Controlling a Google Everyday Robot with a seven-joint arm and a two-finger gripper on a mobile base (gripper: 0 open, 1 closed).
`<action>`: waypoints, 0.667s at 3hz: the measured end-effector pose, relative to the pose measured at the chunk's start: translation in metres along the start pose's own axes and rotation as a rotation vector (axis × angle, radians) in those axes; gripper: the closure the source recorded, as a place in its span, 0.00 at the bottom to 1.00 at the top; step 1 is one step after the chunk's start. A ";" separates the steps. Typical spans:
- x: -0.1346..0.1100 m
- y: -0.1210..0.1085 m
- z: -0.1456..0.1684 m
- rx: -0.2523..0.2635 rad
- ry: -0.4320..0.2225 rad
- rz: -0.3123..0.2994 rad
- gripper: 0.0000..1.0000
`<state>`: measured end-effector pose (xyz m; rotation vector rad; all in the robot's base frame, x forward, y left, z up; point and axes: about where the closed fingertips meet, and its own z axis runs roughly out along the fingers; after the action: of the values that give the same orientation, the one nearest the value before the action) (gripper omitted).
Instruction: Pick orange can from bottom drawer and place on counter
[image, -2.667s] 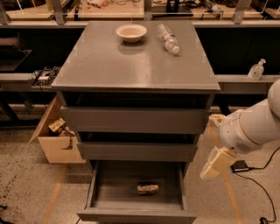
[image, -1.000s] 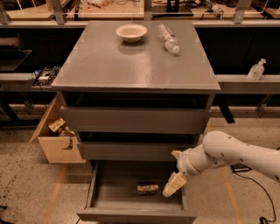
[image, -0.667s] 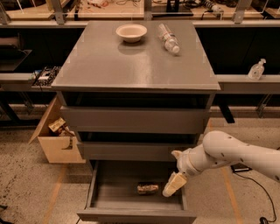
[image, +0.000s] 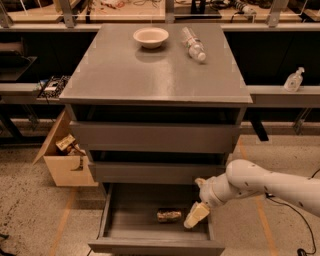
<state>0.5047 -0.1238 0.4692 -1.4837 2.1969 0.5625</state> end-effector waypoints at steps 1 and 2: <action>0.022 -0.005 0.034 -0.009 -0.018 0.030 0.00; 0.038 -0.008 0.069 -0.018 -0.044 0.064 0.00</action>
Offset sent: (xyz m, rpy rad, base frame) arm 0.0063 0.0100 -0.1286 0.0946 0.0528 -0.0858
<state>0.5080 -0.1178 0.3902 -1.4008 2.2174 0.6311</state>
